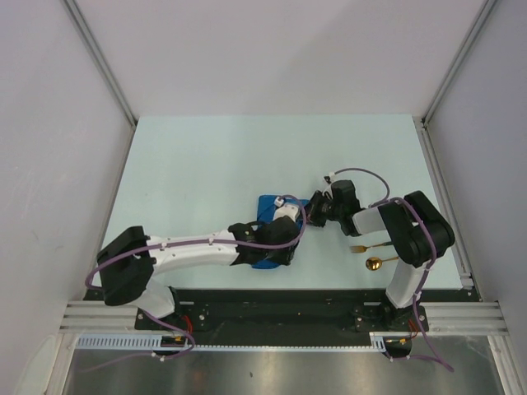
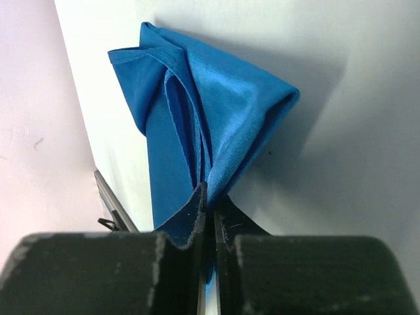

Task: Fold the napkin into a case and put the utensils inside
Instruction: Pass from the left arm to the right, then fold the 2/3-rectangle-folded napkin at the center of the board.

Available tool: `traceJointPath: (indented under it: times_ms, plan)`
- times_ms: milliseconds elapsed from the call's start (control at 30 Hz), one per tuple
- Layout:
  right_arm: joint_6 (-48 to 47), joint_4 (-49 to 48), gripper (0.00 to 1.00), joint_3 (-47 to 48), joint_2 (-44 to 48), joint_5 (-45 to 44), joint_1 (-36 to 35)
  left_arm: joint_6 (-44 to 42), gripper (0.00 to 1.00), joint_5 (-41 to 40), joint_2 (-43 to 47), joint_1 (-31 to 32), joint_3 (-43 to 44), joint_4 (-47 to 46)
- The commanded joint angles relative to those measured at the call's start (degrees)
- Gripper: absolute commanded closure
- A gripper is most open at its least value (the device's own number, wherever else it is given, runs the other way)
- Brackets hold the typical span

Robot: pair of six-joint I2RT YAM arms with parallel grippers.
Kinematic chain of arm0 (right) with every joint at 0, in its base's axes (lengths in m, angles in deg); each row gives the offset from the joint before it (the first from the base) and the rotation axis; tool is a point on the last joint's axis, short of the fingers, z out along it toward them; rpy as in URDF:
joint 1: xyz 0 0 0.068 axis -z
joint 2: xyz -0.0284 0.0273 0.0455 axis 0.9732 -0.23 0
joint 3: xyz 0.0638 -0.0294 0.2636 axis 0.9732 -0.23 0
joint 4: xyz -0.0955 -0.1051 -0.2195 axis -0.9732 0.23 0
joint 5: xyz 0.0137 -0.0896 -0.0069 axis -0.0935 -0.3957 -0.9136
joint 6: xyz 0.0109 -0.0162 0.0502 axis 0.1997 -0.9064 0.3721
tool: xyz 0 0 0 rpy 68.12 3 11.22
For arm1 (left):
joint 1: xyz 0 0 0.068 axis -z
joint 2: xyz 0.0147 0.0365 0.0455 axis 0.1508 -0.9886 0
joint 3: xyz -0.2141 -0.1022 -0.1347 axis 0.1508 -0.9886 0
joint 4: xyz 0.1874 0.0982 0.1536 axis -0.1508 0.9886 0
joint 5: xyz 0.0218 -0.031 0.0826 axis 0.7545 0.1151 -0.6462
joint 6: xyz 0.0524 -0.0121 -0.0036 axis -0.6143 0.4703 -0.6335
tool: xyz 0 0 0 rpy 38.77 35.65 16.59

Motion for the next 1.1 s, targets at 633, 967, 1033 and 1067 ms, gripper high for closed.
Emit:
traceJointPath:
  times_ms: [633, 967, 1033, 1067]
  plan:
    - [-11.3, 15.6, 1.00, 9.9, 2.0, -6.3, -3.3, 2.4, 0.91, 10.2, -8.8, -23.4, 1.6, -12.8]
    - [-10.1, 25.6, 1.00, 16.8, 2.4, -13.1, -8.3, 3.2, 0.93, 12.2, -15.7, -23.5, 2.0, -16.1]
    - [-9.2, 26.5, 1.00, 18.0, 1.8, -14.9, -9.0, 3.1, 0.93, 12.2, -16.1, -23.5, 2.0, -16.2]
    - [-9.0, 27.7, 1.00, 18.4, 1.5, -15.7, -9.9, 3.3, 0.93, 12.4, -16.3, -23.5, 1.9, -16.7]
